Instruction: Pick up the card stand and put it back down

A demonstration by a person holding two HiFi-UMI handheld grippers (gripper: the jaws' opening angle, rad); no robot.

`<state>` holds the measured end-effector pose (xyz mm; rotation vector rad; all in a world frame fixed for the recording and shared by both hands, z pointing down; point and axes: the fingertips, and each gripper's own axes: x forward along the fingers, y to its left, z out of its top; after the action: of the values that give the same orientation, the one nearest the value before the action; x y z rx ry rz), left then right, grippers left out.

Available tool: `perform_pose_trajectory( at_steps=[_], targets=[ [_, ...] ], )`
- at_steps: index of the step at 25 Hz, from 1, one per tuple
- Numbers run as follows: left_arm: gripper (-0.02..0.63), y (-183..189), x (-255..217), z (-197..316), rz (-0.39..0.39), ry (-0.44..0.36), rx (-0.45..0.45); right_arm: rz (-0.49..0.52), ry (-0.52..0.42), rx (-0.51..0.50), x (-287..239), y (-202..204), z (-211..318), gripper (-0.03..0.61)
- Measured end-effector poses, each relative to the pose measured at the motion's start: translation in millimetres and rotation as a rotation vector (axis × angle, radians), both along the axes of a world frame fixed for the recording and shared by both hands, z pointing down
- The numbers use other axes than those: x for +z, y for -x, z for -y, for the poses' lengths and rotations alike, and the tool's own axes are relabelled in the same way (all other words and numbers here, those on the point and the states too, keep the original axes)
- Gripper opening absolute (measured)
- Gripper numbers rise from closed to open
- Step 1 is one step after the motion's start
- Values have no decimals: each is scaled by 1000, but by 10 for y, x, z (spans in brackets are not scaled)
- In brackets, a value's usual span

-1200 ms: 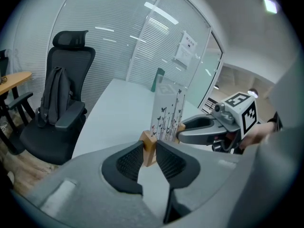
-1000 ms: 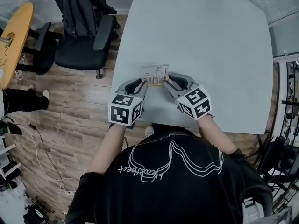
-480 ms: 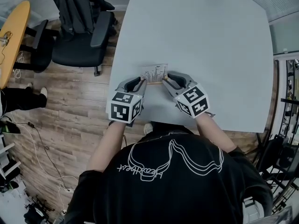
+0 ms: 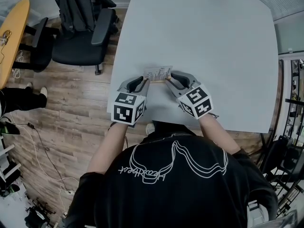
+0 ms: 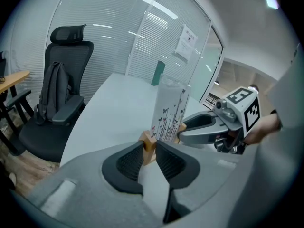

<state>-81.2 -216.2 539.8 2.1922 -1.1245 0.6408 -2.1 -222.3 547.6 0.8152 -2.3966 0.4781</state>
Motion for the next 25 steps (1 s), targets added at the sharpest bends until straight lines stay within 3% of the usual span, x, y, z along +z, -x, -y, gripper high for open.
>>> perform_pose_trajectory(
  at_steps=[13,16,25],
  targets=[
    [87,-10,9,-7,-1,-10,-7,41,-1,29,-32,13,5,139],
    [114,29,-12,16,-6,-21,-20,60,-13,48,-94,2,39,164],
    [137,58,-332,-153,-103,-64,-34,155,-63,110,-537,-110,-25,168]
  ],
)
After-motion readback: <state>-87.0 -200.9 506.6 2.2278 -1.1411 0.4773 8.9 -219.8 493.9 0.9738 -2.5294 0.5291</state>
